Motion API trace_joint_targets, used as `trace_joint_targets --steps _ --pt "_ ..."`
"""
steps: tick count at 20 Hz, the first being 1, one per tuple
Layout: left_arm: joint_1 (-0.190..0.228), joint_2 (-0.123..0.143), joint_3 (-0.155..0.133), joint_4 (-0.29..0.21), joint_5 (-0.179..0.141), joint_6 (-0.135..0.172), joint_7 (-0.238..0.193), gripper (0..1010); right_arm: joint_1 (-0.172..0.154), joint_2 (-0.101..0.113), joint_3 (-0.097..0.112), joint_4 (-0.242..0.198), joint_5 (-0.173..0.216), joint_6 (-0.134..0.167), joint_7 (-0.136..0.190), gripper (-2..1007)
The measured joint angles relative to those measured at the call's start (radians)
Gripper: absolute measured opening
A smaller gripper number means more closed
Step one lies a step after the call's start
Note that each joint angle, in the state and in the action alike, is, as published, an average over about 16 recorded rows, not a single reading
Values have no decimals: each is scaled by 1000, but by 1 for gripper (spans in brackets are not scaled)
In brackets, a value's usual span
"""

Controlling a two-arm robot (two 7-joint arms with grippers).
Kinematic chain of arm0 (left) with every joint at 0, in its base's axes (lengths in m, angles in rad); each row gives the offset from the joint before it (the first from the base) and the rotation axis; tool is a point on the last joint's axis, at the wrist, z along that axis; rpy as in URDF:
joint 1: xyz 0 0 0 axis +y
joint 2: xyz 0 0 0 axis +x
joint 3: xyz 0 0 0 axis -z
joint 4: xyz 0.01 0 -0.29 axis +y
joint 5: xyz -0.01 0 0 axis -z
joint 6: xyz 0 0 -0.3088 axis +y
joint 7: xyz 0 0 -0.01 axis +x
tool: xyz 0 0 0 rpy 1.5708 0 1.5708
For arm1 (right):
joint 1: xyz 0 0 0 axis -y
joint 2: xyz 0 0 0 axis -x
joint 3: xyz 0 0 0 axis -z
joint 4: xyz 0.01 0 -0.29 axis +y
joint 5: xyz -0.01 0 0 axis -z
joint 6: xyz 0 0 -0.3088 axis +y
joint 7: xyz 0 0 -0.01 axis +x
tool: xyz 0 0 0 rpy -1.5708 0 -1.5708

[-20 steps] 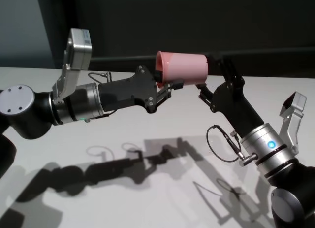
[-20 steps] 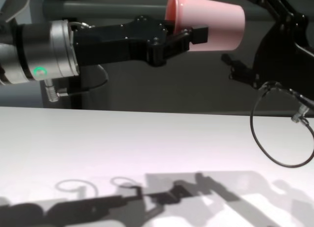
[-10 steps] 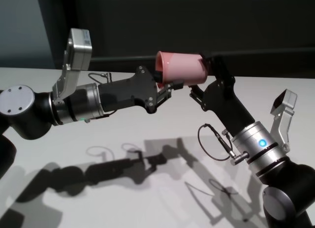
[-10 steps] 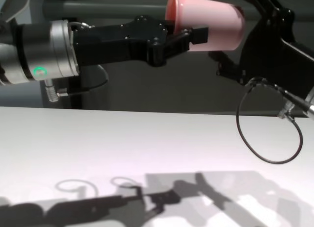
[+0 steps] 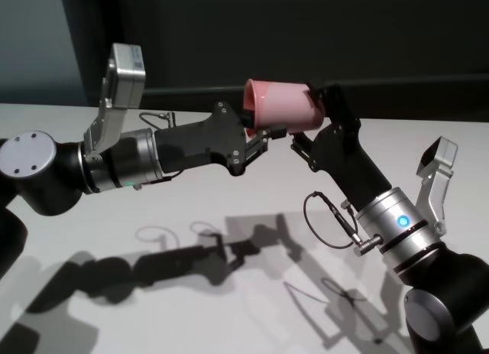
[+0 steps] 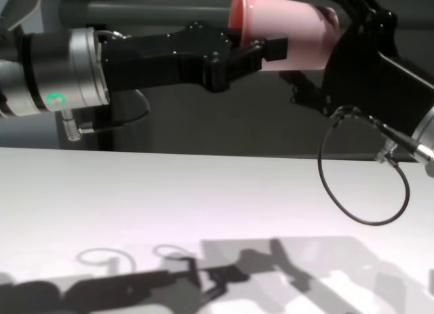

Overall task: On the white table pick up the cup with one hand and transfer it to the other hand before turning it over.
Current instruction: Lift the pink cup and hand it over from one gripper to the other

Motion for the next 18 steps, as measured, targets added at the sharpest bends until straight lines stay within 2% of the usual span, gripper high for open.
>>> trace_joint_targets --steps 10,18 --pt "0 0 0 0 0 0 0 46 2 9 -9 1 0 -10 2 991" --pt "0 0 0 0 0 0 0 46 2 8 -8 1 0 -10 3 902"
